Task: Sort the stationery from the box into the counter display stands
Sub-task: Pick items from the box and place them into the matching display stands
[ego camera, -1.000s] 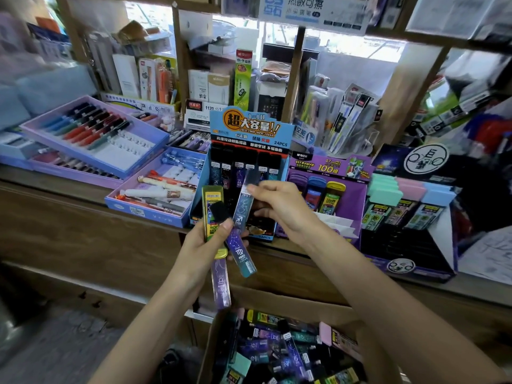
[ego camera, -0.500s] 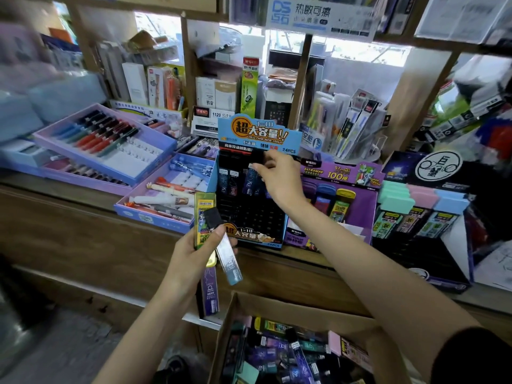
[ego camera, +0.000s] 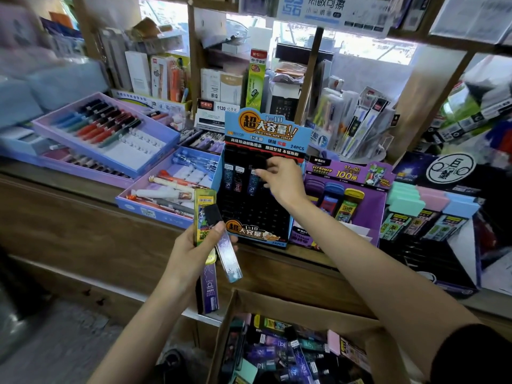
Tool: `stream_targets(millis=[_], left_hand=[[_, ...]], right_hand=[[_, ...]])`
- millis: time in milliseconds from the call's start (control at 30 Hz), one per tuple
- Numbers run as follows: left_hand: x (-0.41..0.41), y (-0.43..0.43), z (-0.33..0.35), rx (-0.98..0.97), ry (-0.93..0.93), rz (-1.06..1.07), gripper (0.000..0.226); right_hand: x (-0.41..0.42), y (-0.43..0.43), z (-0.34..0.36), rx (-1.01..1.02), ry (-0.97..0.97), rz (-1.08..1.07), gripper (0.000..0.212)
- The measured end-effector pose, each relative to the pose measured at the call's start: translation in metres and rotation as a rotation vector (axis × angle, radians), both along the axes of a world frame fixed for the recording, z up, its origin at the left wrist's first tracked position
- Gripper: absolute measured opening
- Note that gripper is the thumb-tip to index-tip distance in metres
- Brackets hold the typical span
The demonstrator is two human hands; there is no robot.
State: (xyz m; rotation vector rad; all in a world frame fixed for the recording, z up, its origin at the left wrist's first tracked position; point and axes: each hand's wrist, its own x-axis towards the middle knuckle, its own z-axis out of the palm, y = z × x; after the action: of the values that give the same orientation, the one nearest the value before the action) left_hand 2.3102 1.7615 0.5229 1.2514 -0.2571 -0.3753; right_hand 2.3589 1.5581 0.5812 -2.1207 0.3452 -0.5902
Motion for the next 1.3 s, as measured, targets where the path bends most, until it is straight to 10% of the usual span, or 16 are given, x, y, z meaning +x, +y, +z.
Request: stream_targets(millis=[500,833,1300], left_hand=[[-0.003,-0.001,0.007,-0.004,-0.025,-0.006,0.030],[-0.018,-0.023,0.017,0.000,-0.055,-0.065,0.030],[-0.009,-0.010,0.015,0.054,-0.069,-0.007,0.030]], right_hand=[[-0.020,0.018,0.021,-0.386,0.390,0.092,0.029],[-0.092,0.048,0.004,0.408,0.158,0.396,0.008],[-0.070,0.004,0.042,0.353,-0.038,0.105,0.009]])
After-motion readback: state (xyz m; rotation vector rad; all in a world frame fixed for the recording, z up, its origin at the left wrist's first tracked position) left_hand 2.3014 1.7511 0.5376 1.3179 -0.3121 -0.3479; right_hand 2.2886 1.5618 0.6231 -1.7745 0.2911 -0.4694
